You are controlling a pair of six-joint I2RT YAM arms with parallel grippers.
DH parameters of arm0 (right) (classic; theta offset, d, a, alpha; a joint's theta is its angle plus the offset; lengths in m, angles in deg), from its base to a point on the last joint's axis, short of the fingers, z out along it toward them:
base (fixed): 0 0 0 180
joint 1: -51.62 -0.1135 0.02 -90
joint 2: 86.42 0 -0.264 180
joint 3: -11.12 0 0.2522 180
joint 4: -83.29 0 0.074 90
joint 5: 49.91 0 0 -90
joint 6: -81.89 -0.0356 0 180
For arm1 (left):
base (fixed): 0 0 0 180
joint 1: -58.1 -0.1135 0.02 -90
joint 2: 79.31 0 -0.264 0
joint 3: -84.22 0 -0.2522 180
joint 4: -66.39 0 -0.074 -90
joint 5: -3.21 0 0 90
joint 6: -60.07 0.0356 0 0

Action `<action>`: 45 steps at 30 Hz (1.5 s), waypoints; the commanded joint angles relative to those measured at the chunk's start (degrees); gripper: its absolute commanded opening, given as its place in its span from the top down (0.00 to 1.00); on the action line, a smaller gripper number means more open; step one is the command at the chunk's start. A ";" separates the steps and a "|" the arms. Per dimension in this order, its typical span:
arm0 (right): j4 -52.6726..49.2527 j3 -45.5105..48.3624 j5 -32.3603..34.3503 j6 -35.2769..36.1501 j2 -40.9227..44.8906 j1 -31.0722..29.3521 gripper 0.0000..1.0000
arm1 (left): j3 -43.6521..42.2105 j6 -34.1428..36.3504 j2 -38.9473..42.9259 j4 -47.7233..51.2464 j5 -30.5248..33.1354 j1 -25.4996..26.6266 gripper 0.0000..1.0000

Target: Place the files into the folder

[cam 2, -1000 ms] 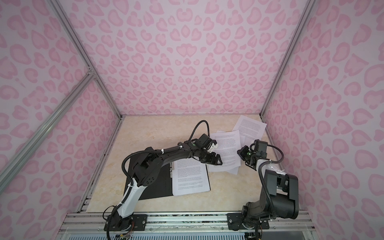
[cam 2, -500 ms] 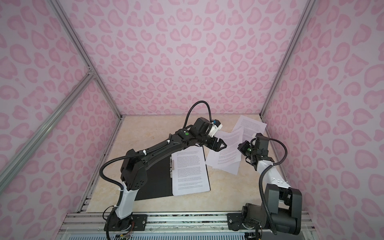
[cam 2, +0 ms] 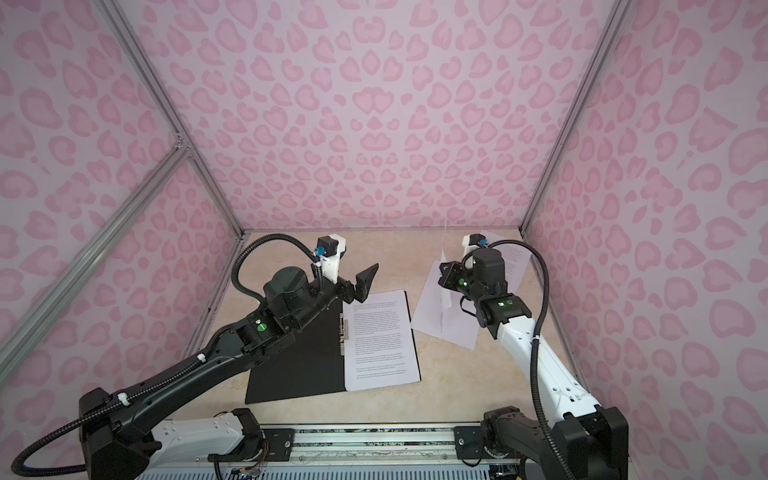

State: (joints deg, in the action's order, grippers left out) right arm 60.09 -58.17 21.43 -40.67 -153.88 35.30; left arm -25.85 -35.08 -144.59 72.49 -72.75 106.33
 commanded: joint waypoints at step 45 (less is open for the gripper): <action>21.93 26.89 1.76 -11.09 -12.07 -14.36 1.00 | -14.69 -15.68 27.48 41.67 9.50 -2.75 0.02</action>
State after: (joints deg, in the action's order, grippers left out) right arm 80.60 -31.27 22.06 -52.03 -165.73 21.42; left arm -41.00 -51.03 -117.22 113.95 -63.00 103.60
